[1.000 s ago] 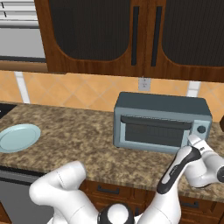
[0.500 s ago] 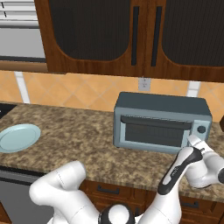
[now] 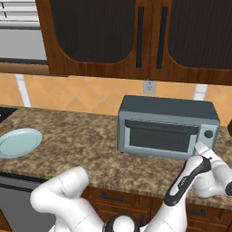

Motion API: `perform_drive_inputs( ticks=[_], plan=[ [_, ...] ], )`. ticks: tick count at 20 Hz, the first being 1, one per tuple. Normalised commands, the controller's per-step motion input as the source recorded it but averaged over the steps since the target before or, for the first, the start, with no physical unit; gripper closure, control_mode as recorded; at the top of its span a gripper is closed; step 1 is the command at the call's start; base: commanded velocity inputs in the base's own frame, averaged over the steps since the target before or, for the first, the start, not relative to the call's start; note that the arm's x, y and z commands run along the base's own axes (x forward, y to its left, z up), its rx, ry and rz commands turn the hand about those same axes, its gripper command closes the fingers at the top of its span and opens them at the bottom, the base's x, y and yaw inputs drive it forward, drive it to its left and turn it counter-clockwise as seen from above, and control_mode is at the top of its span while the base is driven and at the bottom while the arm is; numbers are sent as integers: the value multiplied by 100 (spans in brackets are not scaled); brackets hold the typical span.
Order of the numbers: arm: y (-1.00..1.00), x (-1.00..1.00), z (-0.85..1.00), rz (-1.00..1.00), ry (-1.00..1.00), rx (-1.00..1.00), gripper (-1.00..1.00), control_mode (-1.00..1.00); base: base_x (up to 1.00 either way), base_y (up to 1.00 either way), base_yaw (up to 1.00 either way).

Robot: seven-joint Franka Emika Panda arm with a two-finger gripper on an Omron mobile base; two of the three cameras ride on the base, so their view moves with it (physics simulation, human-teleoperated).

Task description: Pick up the kebab skewer and baguette bread, and place them inside the toaster oven. Close the toaster oven door and start by setting the timer.

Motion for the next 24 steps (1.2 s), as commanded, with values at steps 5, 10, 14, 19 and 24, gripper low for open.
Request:
perform_drive_inputs(
  ticks=[5,10,14,19,24],
  plan=[
    [-14,0,0,0,-11,0,-100,-100,0,0,0],
    [-4,0,0,0,-6,0,-100,-100,0,0,0],
    [0,0,1,0,0,0,-100,-100,0,0,0],
    [-2,0,5,0,0,0,-100,-100,0,0,0],
    [0,0,1,0,0,0,-100,-100,0,0,0]
  ],
)
